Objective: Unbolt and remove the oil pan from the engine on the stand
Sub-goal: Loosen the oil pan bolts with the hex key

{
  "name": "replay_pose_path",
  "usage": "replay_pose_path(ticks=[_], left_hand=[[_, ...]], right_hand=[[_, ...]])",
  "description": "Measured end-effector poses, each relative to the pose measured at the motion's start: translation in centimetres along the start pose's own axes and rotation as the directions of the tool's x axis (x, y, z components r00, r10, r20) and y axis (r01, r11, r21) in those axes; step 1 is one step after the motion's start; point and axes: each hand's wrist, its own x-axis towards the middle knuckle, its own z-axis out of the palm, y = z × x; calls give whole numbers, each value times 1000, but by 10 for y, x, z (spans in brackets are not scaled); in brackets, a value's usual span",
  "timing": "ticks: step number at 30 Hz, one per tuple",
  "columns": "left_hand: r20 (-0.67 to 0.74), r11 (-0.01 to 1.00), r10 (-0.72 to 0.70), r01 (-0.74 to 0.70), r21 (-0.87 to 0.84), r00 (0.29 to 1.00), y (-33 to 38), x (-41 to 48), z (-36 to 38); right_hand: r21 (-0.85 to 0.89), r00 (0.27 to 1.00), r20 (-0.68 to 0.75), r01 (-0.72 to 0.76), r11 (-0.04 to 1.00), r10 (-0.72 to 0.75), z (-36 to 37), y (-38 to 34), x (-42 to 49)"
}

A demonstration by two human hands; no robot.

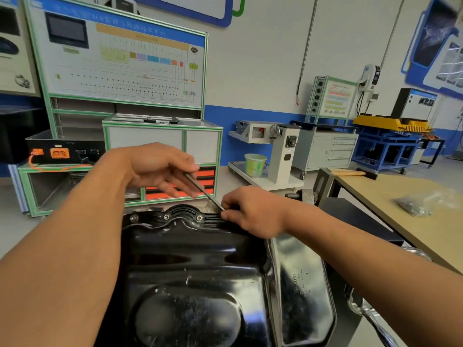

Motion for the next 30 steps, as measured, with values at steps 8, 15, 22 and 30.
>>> replay_pose_path(ticks=[8,15,22,30], left_hand=[[-67,818,-289,283,501,955,9,-9,8],[-29,752,-331,282,596,943,14,-17,8],[-9,845,-201,178,505,980,12,-18,2],[-73,919,-64,87,385,995,13,-27,-6]], right_hand=[[-78,995,93,25,997,-18,-8,-7,2],[-269,986,166,60,961,-15,-19,-18,6],[-238,981,196,55,970,-8,-24,-18,10],[-86,992,84,104,991,-97,-41,-33,16]])
